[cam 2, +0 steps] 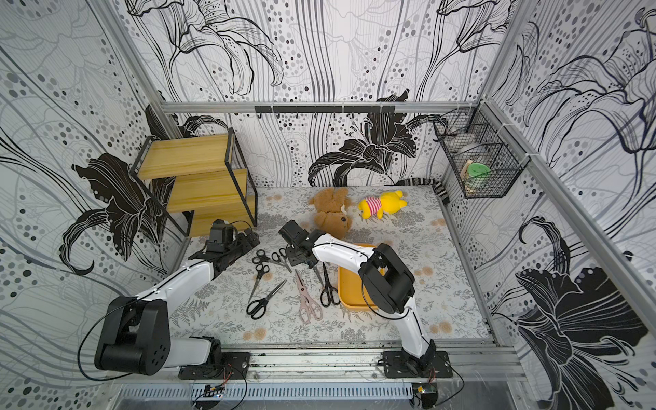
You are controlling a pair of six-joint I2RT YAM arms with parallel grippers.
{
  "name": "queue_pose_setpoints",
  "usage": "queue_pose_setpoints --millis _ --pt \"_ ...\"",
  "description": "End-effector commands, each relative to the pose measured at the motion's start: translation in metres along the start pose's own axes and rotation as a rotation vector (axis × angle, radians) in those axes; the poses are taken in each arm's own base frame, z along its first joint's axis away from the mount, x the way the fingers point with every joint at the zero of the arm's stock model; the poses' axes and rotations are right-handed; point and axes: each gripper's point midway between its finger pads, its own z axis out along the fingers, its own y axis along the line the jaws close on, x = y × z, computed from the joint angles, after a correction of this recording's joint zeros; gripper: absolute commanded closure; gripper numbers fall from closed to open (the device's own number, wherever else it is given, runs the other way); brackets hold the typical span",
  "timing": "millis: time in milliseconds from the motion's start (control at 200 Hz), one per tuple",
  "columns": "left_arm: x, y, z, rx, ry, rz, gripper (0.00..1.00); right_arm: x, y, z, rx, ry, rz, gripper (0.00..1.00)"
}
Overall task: Put the scissors into the storage box
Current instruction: Pick up the scissors from the center of the board.
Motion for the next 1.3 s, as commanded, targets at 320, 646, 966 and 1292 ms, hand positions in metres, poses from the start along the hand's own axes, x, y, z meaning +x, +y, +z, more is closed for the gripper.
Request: queue_pose_setpoints --millis 320,646,966,1292 --pt "-0.012 -0.007 -0.001 0.003 -0.035 0.010 0.03 0.011 -0.004 0.030 0.101 0.137 0.100 0.70" --pt "-0.020 -0.009 -0.009 0.023 -0.068 -0.008 0.03 0.024 -0.012 0.041 0.157 0.181 0.108 0.71" --pt "-0.020 -0.008 -0.010 0.022 -0.071 -0.009 0.03 0.022 -0.014 0.049 0.171 0.169 0.101 0.73" --pt "-0.021 -0.007 -0.010 0.016 -0.075 -0.007 0.03 0.029 -0.017 0.061 0.190 0.182 0.093 0.76"
